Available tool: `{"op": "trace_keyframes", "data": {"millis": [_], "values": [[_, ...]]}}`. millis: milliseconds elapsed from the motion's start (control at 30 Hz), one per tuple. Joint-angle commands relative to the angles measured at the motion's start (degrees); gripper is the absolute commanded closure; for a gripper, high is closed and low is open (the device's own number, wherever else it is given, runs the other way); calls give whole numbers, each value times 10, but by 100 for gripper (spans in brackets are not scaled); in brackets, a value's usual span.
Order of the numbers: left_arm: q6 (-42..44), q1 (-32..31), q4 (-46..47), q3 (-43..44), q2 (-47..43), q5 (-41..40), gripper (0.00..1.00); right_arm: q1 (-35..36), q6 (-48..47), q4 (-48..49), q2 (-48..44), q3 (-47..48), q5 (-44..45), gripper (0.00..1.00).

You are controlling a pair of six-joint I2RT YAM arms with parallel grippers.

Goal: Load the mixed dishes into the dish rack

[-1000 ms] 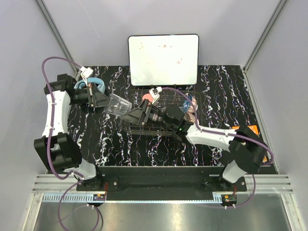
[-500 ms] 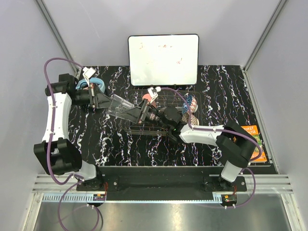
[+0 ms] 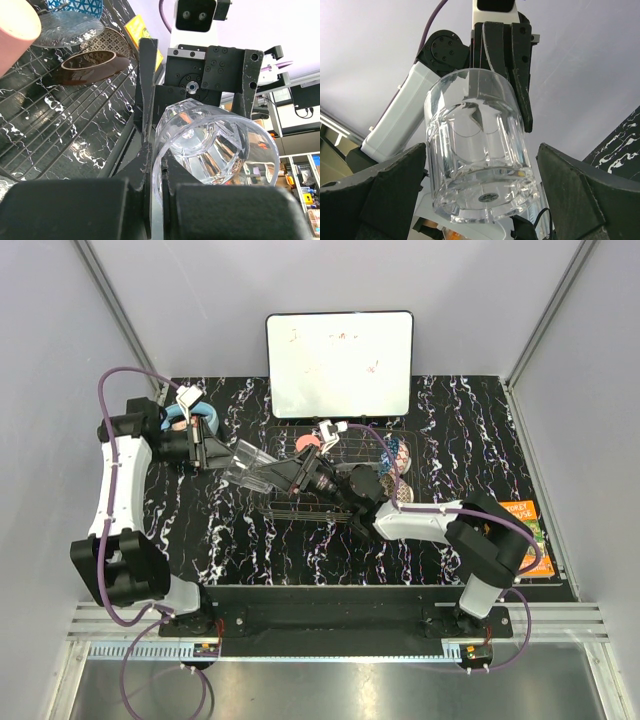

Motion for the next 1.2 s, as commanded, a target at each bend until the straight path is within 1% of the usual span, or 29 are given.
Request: {"op": "trace_keyframes", "data": {"millis": [0,67,100,167,200,267,300,333,400,433,467,500,533,567,600,633,667,733,767,800,867,900,967,1000,1033,1067,1100,1133,1167], "values": [[-17,-3,-17,-2,-25,142,100,1,-3,45,14,26,0,5],[-23,-3,-14,-8,-26,142,100,0,-3,46,13,25,-2,9],[-24,-3,-10,-9,-28,142,100,-2,-4,44,12,26,-3,13],[-33,-2,-3,-16,-28,142,100,-3,-5,42,8,26,-7,18],[-33,-3,0,-17,-30,142,100,-3,-5,39,7,26,-8,26],[-37,-3,3,-20,-28,142,100,-3,-6,33,1,25,-12,35],[-40,-3,8,-22,-30,142,100,-4,-11,24,0,25,-15,41],[-44,-3,11,-23,-29,141,100,-5,-14,16,-3,26,-15,53],[-50,-3,17,-24,-30,134,100,-5,-29,-20,-19,26,-22,69],[-51,-3,18,-21,-30,127,99,-4,-36,-36,-27,24,-22,84],[-51,-3,17,-18,-30,107,99,-5,-44,-53,-43,23,-22,89],[-50,-3,17,-16,-31,94,99,-5,-65,-92,-52,22,-22,94],[-47,-3,15,-11,-31,80,99,-4,-77,-117,-63,20,-23,96],[-41,-3,8,-8,-30,48,99,-5,-90,-144,-87,18,-19,100],[-34,-3,2,-2,-28,27,98,-5,-116,-199,-100,18,-15,100],[-19,-3,-2,5,-28,8,97,-5,-129,-228,-123,20,-8,100],[-11,-2,-7,6,-28,-28,90,-4,-162,-289,-136,21,-4,100],[4,-1,-8,9,-24,-67,87,-5,-189,-347,-170,30,10,100],[11,2,-8,7,-21,-94,83,-5,-218,-406,-180,34,17,100],[17,4,-9,6,-21,-104,80,-4,-229,-435,-189,39,23,100],[47,13,-17,-2,-21,-123,66,-6,-259,-501,-212,52,44,100],[54,16,-18,-5,-21,-129,55,-5,-266,-515,-219,52,52,100],[81,27,-22,-15,-25,-143,50,-4,-280,-536,-241,47,70,100],[93,31,-27,-17,-27,-144,35,-5,-282,-540,-246,46,74,100],[119,39,-31,-22,-28,-147,28,-4,-283,-549,-253,48,81,100],[127,42,-36,-23,-31,-156,24,-5,-290,-572,-255,53,84,100],[136,44,-40,-23,-32,-164,23,-5,-294,-591,-254,61,85,100],[152,47,-42,-22,-35,-172,14,-4,-297,-618,-246,88,90,100],[159,52,-39,-23,-42,-191,13,-5,-306,-676,-239,106,93,100]]}}
